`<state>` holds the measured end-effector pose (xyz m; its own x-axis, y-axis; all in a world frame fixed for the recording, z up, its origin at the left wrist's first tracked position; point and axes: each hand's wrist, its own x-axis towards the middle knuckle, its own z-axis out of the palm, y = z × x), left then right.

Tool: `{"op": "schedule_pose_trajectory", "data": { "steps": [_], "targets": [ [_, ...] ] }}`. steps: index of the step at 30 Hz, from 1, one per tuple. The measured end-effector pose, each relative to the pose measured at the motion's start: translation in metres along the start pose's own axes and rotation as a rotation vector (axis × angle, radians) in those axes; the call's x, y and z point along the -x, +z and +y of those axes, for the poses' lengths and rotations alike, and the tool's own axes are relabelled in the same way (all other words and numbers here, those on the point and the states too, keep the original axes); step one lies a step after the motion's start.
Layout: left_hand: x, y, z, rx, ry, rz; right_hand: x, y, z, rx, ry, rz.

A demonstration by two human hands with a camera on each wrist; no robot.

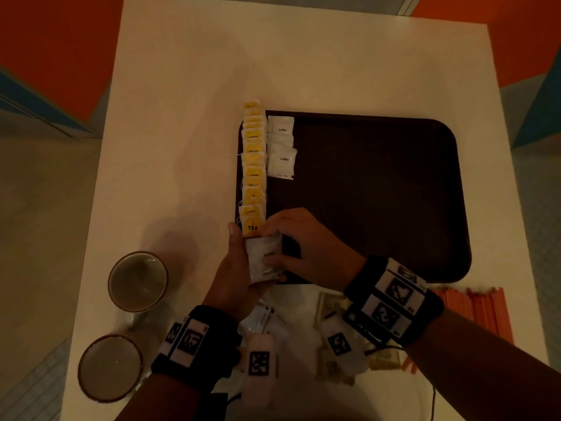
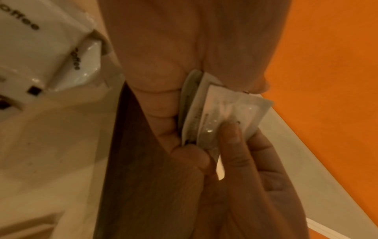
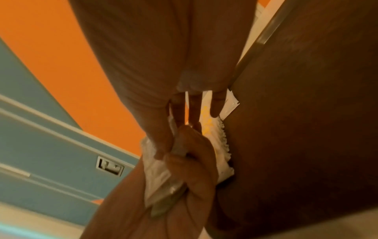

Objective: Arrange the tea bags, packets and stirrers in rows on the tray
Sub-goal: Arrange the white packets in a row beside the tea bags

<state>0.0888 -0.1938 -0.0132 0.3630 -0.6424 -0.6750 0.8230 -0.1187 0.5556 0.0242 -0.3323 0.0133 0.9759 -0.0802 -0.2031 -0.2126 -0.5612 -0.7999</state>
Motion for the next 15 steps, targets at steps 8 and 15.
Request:
{"op": "schedule_pose_trajectory", "data": {
  "steps": [8,15],
  "targets": [
    [0.002,0.004,0.005,0.004,0.052,-0.009,0.009,0.003,-0.008,-0.015,0.076,0.049],
    [0.004,0.008,0.006,-0.054,0.066,0.016,0.008,-0.004,-0.015,-0.041,0.169,-0.048]
  ]
}}
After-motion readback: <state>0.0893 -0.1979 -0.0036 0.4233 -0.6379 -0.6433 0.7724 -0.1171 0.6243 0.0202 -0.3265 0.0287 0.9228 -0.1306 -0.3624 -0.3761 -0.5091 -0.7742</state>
